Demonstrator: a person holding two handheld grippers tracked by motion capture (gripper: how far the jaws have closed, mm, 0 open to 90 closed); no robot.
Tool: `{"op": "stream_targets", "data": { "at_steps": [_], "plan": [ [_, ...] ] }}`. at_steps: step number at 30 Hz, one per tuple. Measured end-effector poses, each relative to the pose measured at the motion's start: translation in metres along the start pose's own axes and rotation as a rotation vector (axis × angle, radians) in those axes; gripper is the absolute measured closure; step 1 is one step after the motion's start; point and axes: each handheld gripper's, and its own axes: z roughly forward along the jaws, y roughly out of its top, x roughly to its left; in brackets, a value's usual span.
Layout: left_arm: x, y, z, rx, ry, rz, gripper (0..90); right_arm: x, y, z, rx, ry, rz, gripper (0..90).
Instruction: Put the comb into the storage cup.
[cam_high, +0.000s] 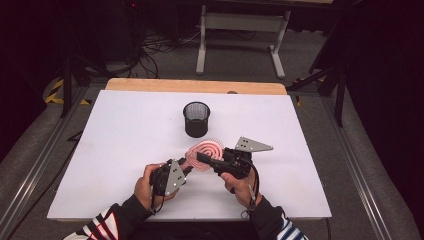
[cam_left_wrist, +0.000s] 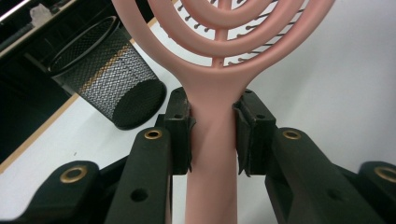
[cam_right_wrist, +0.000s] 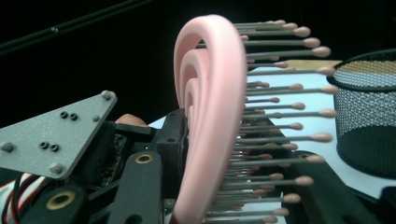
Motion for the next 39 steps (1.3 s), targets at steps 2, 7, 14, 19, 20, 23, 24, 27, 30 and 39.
{"op": "stream_targets", "data": {
  "at_steps": [2, 7, 14, 19, 20, 23, 24, 27, 30, 39],
  "plan": [
    [0.000, 0.000, 0.000, -0.011, 0.002, 0.001, 70.2, 0.003, 0.000, 0.000, -0.004, -0.008, -0.015, 62.5],
    [0.002, 0.000, 0.001, -0.017, -0.005, 0.010, 70.1, 0.004, 0.001, -0.001, -0.012, -0.019, -0.021, 62.6],
    [0.003, 0.000, 0.003, -0.028, -0.008, 0.010, 69.9, 0.006, 0.001, -0.002, -0.018, -0.038, -0.031, 62.6],
    [0.003, 0.000, 0.003, -0.025, -0.012, 0.006, 70.0, 0.007, 0.002, -0.002, -0.017, -0.043, -0.038, 62.6],
    [0.003, 0.000, 0.004, -0.029, -0.015, 0.008, 70.0, 0.008, 0.002, -0.002, -0.015, -0.044, -0.044, 62.6],
    [0.003, 0.000, 0.003, -0.032, -0.017, 0.008, 70.0, 0.008, 0.002, -0.002, -0.015, -0.043, -0.046, 62.6],
    [0.003, 0.000, 0.004, -0.030, -0.020, 0.010, 70.0, 0.009, 0.002, -0.003, -0.013, -0.042, -0.047, 62.6],
    [0.003, 0.000, 0.003, -0.032, -0.020, 0.009, 70.0, 0.010, 0.003, -0.002, -0.007, -0.042, -0.061, 62.6],
    [0.003, 0.001, 0.002, -0.038, -0.021, 0.013, 69.9, 0.011, 0.003, -0.003, -0.008, -0.043, -0.068, 62.6],
    [0.005, 0.000, 0.000, -0.038, -0.031, 0.017, 68.2, 0.014, 0.005, -0.006, -0.015, -0.040, -0.085, 62.6]
  ]
}}
